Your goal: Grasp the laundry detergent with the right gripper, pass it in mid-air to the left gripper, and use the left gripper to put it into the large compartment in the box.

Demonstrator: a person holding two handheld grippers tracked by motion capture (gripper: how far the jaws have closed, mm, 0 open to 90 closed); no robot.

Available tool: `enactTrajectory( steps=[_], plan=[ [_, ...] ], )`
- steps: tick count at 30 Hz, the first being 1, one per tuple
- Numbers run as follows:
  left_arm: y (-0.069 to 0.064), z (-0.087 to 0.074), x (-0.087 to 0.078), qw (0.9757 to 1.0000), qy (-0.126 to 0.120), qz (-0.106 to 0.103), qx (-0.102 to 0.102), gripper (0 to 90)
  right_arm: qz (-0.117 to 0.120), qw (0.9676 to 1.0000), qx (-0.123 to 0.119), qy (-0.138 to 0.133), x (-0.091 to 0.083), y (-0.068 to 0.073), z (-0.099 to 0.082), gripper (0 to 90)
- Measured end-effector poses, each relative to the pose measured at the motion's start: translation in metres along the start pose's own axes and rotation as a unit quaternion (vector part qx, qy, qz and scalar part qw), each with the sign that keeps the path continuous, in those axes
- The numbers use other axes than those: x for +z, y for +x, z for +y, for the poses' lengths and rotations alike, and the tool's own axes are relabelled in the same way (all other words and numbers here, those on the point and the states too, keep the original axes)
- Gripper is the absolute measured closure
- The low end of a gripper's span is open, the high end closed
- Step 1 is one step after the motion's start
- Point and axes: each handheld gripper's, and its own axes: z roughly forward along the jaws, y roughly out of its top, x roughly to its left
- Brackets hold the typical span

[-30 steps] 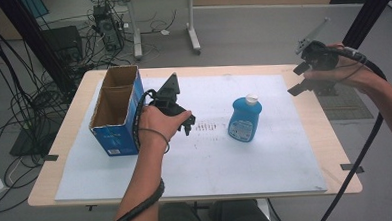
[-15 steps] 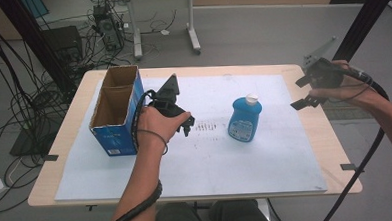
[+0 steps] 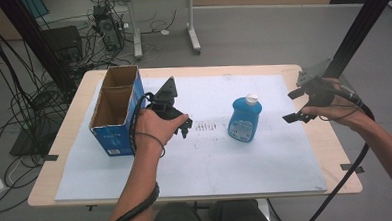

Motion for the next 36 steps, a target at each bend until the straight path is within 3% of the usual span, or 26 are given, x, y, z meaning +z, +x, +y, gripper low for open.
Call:
enactTrajectory(
  steps=[17,36],
  plan=[
    [0.001,0.002,0.005,1.0,-0.001,0.001,0.005,5.7,-0.004,0.9992,0.006,-0.038,0.034,0.009,-0.018,3.5],
    [0.0,0.003,0.01,1.0,0.0,0.0,0.01,5.7,0.002,0.9974,0.01,-0.072,0.066,0.018,-0.022,3.0]
  ],
)
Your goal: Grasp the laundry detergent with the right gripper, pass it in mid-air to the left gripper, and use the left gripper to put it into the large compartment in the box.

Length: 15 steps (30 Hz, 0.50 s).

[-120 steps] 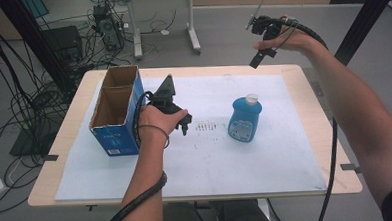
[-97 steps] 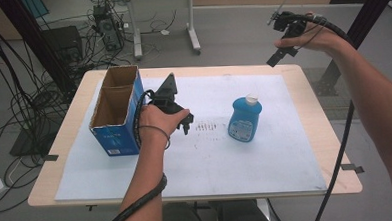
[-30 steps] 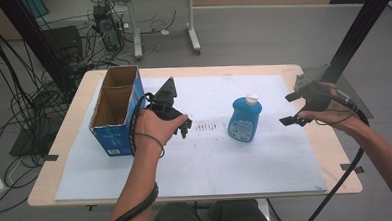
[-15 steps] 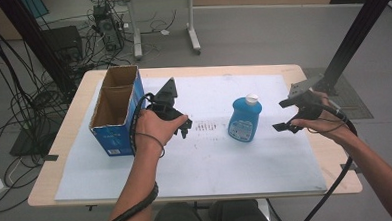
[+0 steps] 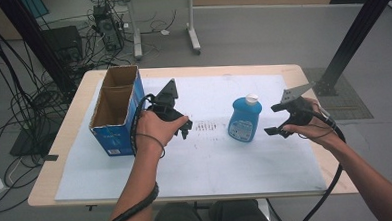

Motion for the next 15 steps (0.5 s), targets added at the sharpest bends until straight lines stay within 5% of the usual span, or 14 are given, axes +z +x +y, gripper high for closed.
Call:
enactTrajectory(
  steps=[15],
  plan=[
    [-0.003,0.001,0.0,1.0,-0.001,-0.002,0.004,5.7,0.016,0.9988,0.011,-0.045,0.023,0.011,-0.002,2.5]
  ],
)
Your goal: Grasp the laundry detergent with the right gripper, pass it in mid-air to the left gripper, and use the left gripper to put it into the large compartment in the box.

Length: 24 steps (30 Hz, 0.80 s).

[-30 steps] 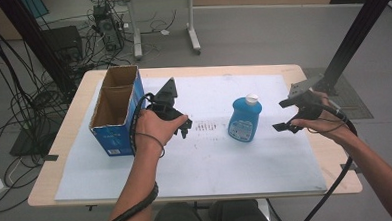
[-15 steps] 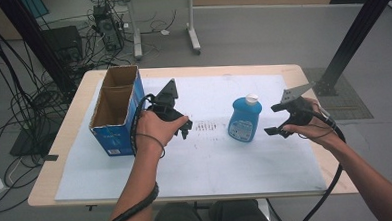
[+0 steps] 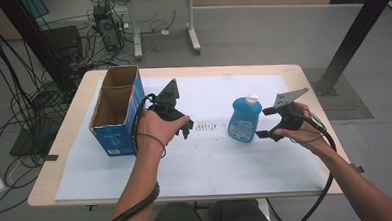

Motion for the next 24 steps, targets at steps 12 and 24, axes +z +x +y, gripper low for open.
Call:
enactTrajectory(
  steps=[12,24],
  plan=[
    [0.002,-0.001,-0.001,1.0,-0.002,0.0,0.0,5.7,-0.005,0.9995,0.009,-0.03,0.017,0.004,-0.003,2.1],
    [0.003,-0.002,-0.001,1.0,-0.004,-0.001,-0.001,5.7,-0.011,0.9982,0.009,-0.057,0.03,0.009,-0.005,1.6]
  ],
)
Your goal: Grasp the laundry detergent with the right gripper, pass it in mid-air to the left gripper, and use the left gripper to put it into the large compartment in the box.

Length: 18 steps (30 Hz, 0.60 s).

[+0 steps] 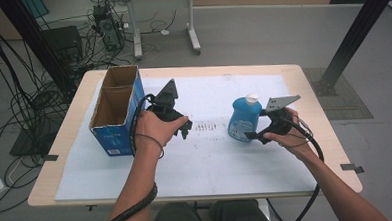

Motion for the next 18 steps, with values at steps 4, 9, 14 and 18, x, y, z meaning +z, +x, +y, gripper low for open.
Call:
enactTrajectory(
  steps=[4,9,14,18],
  plan=[
    [0.0,0.0,0.0,1.0,0.0,0.001,0.001,5.7,-0.002,1.0,-0.001,-0.008,0.005,0.003,-0.001,1.7],
    [-0.001,0.0,0.0,1.0,0.0,-0.001,0.002,5.7,-0.008,0.9999,0.0,-0.014,0.008,0.003,-0.002,1.7],
    [0.0,0.0,0.002,1.0,0.0,-0.001,0.001,5.7,-0.014,0.9997,0.003,-0.022,0.011,0.002,-0.004,1.5],
    [-0.001,0.0,0.003,1.0,0.001,-0.001,0.002,5.6,-0.017,0.9996,0.004,-0.022,0.014,0.002,-0.005,1.4]
  ],
)
